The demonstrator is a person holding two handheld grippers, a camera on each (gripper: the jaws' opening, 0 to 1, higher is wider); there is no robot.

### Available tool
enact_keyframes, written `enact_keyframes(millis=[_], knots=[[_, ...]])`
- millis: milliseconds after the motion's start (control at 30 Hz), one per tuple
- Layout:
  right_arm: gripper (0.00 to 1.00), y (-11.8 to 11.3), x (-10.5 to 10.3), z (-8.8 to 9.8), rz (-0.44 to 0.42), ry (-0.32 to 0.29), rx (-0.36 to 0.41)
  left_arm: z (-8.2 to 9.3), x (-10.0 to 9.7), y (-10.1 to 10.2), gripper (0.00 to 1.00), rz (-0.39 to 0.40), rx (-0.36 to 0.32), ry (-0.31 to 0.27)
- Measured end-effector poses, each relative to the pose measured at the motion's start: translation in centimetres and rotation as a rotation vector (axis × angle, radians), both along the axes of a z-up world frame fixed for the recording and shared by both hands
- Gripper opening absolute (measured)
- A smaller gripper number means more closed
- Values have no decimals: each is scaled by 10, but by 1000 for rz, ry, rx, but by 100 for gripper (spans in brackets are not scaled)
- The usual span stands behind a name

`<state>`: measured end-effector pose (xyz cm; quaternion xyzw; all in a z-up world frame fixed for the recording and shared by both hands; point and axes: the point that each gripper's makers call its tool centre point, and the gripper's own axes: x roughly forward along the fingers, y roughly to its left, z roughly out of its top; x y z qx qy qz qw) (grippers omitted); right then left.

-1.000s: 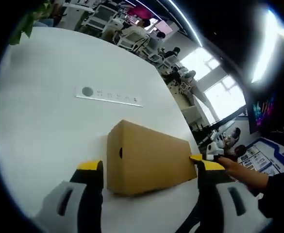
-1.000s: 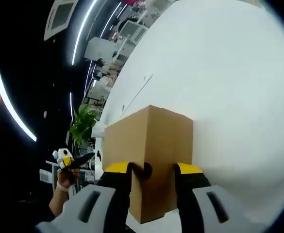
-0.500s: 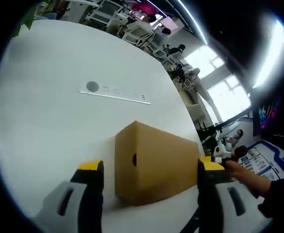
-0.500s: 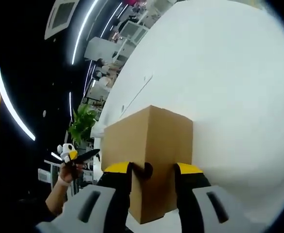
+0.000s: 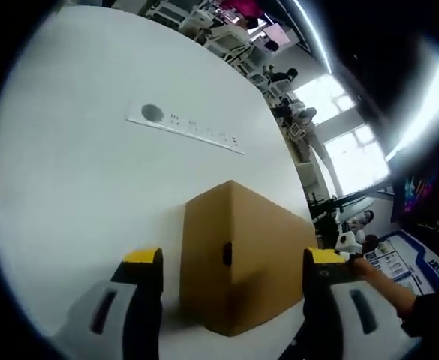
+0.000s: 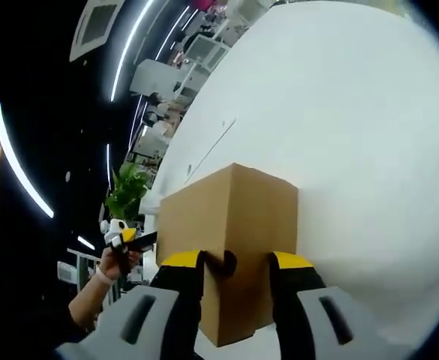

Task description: Operate the shoe box by opening the lid, removing the specified soft item, and placing it in the target area until the item is outside and the box remains undamaged.

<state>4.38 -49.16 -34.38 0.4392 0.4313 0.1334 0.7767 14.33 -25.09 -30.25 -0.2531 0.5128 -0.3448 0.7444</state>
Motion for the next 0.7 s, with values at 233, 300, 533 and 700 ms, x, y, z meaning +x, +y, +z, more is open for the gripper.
enact_keyframes(millis=[233, 300, 533, 700], knots=[[34, 0, 0, 0, -4, 3, -9, -3, -18, -6, 77, -15, 25, 35], [34, -1, 1, 1, 3, -1, -19, -3, -24, -7, 77, -18, 32, 44], [34, 0, 0, 2, -3, -7, -20, -12, -27, -1, 76, -19, 41, 68], [34, -1, 1, 0, -6, -7, -19, -20, -29, 2, 74, -21, 64, 82]])
